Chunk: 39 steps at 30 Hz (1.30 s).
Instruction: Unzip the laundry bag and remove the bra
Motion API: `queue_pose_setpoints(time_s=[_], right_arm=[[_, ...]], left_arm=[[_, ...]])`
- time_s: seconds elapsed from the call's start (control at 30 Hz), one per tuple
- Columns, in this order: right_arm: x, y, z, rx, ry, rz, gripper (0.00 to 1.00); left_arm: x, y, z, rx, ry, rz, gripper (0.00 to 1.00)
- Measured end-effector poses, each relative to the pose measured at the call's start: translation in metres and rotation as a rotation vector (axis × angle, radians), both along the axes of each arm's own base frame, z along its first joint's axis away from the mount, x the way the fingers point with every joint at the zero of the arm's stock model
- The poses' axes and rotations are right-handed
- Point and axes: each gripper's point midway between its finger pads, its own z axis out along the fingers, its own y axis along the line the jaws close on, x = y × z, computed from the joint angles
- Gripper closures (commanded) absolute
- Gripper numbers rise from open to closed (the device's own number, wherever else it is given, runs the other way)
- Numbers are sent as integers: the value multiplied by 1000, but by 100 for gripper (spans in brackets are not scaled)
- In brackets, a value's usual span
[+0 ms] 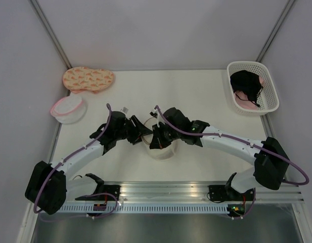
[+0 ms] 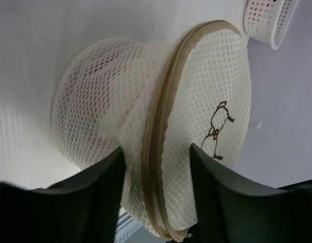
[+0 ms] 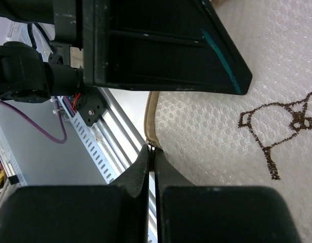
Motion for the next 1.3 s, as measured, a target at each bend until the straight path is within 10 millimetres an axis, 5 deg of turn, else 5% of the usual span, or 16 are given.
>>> queue_pose_setpoints(time_s=[0.07,0.13,0.2,0.5,0.87,1.2,1.3], right_arm=[[1,0,-2,-10,-2,-5,100],[1,-1,-3,-20,-5,-8,100],[1,-2,-4,-32,-11,-7,100],[10,-13,-4,-138,-80,-20,99],[10,-60,-40,-388,-92,-77,99],[61,-95,-43,-615,-250,-327,100],[69,-96,-40,-631,-275,-362,100]], left_arm=[[1,-4,-2,-8,8,-3,76],[2,-7,-3,-12,12,-7,93],[4,-9,-1,-20,4,-6,98],[14,-13,2,-20,-3,-4,98],[30,6,-5,1,10,42,98],[34,8,0,-7,-9,25,98],[36,8,2,-11,-25,25,78]])
